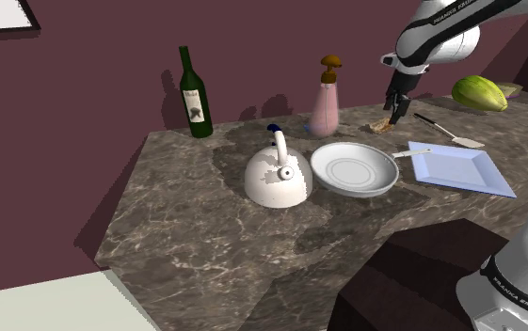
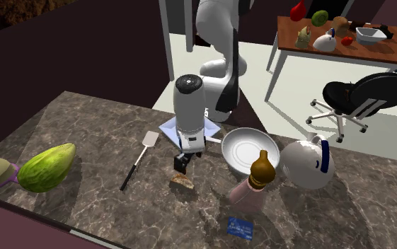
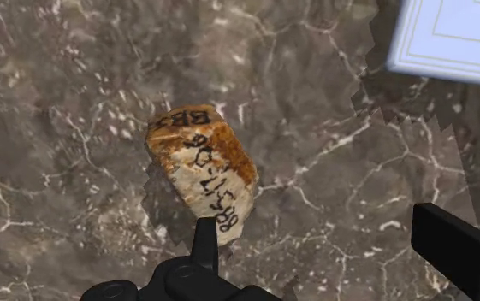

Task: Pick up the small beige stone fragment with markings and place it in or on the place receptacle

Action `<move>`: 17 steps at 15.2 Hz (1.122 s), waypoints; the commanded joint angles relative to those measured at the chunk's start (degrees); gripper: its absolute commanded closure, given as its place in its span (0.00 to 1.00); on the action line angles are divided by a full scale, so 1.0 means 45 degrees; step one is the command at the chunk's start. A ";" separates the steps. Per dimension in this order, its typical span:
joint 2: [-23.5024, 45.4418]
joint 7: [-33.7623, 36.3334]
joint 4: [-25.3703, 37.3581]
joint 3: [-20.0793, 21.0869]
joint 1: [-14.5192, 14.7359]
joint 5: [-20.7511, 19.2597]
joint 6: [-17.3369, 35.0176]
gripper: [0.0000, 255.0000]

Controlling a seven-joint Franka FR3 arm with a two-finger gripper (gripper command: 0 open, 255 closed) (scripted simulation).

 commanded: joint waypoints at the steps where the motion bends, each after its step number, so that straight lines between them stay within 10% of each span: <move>1: 0.1159 -0.1447 0.0507 -0.0368 0.0115 0.0821 0.0536 0.00; 17: 0.3626 -0.3770 0.1140 -0.0183 -0.0265 0.3100 0.1862 0.00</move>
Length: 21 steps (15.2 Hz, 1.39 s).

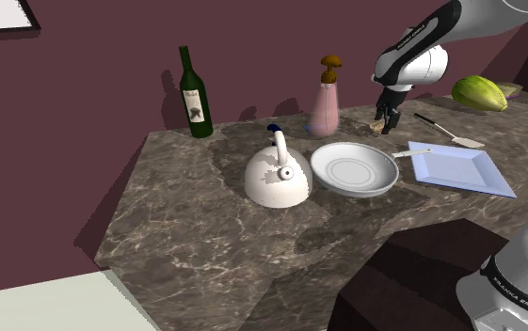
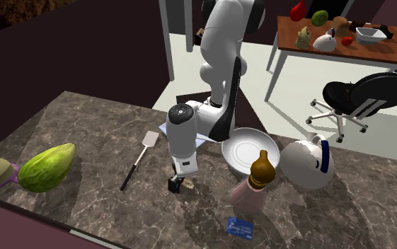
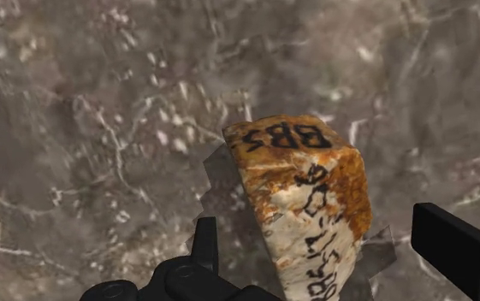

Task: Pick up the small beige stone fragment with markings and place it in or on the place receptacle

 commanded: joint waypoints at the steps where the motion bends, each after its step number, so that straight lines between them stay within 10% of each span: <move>1: 0.0006 -0.0004 0.0002 0.0002 -0.0002 0.0007 0.0004 0.00; 2: 0.0003 -0.0002 0.0001 0.0001 -0.0001 0.0003 0.0002 0.00; 3: 0.0003 -0.0002 0.0001 0.0001 -0.0001 0.0003 0.0002 1.00; 21: -0.1117 0.0845 0.0534 -0.0264 0.0242 -0.1187 -0.1369 1.00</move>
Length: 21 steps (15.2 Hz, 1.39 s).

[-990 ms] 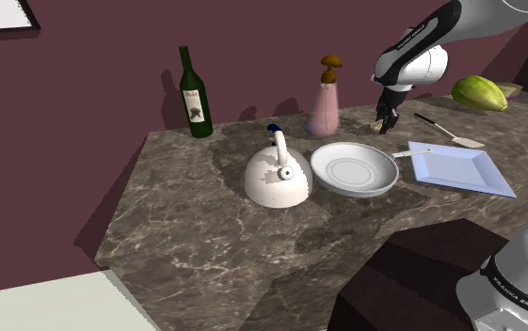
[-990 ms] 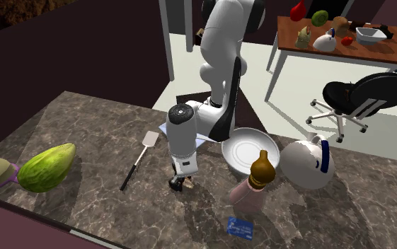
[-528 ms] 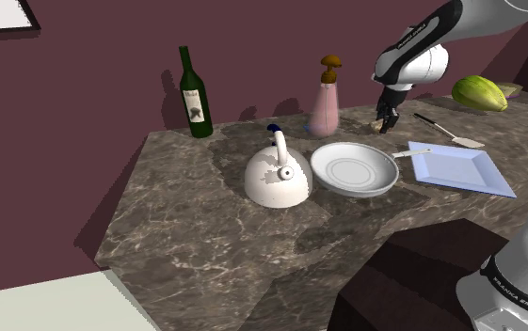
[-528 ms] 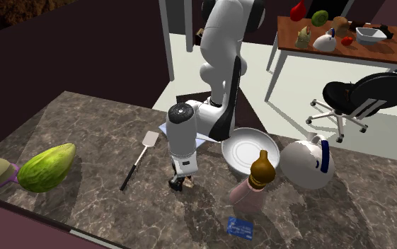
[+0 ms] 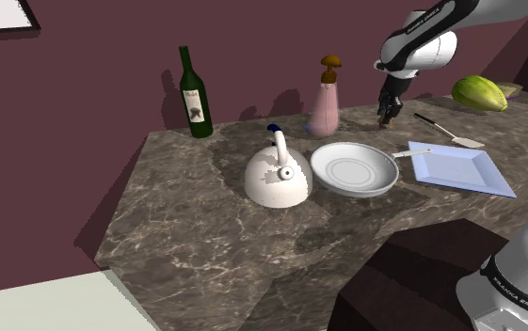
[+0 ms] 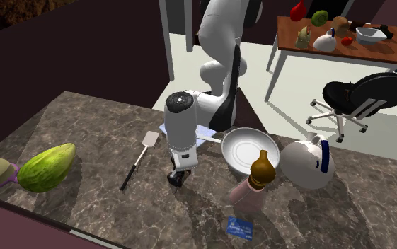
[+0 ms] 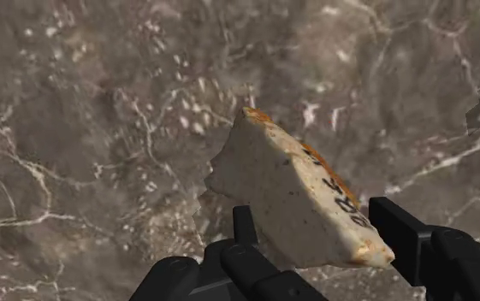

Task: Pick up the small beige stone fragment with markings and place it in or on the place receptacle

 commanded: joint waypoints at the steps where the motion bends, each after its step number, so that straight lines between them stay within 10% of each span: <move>1: -0.0250 0.0169 0.0132 -0.0037 0.0034 -0.0251 -0.0325 1.00; 9: -0.0964 0.0646 0.0753 -0.0054 0.0109 -0.0913 -0.1487 1.00; 21: -0.7906 0.2940 -0.5180 0.1075 -0.2014 -0.5587 -0.1799 1.00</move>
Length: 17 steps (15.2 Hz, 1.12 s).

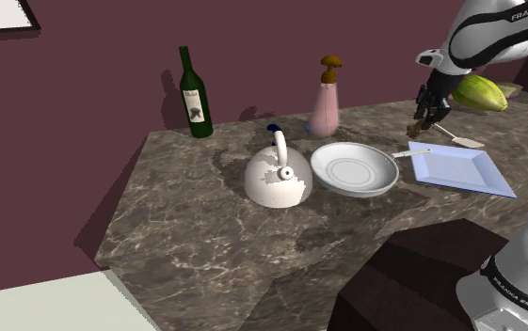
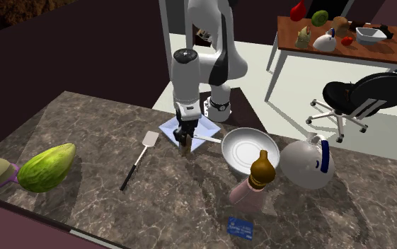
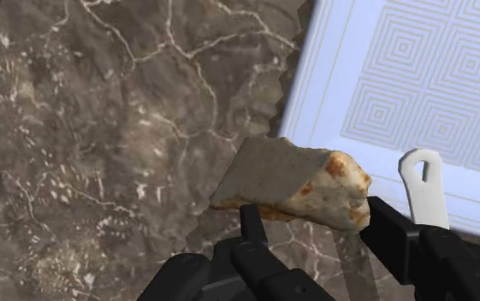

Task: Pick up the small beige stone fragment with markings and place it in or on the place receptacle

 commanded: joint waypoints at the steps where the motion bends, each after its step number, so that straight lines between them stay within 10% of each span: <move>1: -0.1169 0.0140 -0.0829 0.0257 -0.0565 -0.0523 -0.0341 1.00; 9: -0.6042 -0.0266 -0.3766 0.0955 -0.3027 -0.1716 -0.2489 1.00; 17: -0.5291 -0.0216 -0.4765 0.0290 -0.3265 -0.2381 -0.0779 1.00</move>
